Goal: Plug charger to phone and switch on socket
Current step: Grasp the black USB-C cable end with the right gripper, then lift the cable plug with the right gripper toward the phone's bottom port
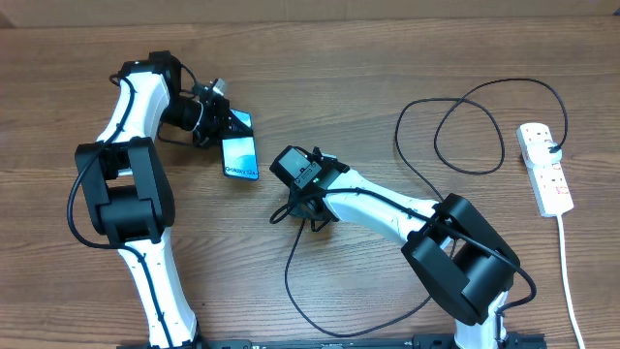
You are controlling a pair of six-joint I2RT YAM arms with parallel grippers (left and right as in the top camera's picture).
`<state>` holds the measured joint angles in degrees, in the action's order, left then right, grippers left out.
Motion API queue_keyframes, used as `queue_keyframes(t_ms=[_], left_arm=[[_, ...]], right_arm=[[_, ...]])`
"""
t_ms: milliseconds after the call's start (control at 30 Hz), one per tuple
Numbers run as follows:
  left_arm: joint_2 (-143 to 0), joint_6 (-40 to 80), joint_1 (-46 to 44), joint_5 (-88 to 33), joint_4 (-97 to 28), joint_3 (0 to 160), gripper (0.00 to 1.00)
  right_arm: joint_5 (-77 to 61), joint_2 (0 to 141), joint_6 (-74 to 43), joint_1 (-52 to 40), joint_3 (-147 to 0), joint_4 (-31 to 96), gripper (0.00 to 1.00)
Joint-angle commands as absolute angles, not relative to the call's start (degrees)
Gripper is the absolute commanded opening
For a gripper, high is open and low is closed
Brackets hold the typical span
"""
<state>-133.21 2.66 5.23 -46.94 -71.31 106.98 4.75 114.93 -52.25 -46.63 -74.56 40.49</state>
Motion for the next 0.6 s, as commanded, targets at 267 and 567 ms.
queue_keyframes(t_ms=[267,567], left_arm=[[-132.25,-7.84,6.79,-65.98,-70.96,108.16,0.05],[-132.25,-27.77,8.54,-88.27,-79.22,108.16,0.04]], right_arm=[[-16.73,116.66,-39.07,-40.71,-74.02,37.17,0.04],[-50.35,104.66,-12.75,-33.06,-74.02,36.36,0.04]])
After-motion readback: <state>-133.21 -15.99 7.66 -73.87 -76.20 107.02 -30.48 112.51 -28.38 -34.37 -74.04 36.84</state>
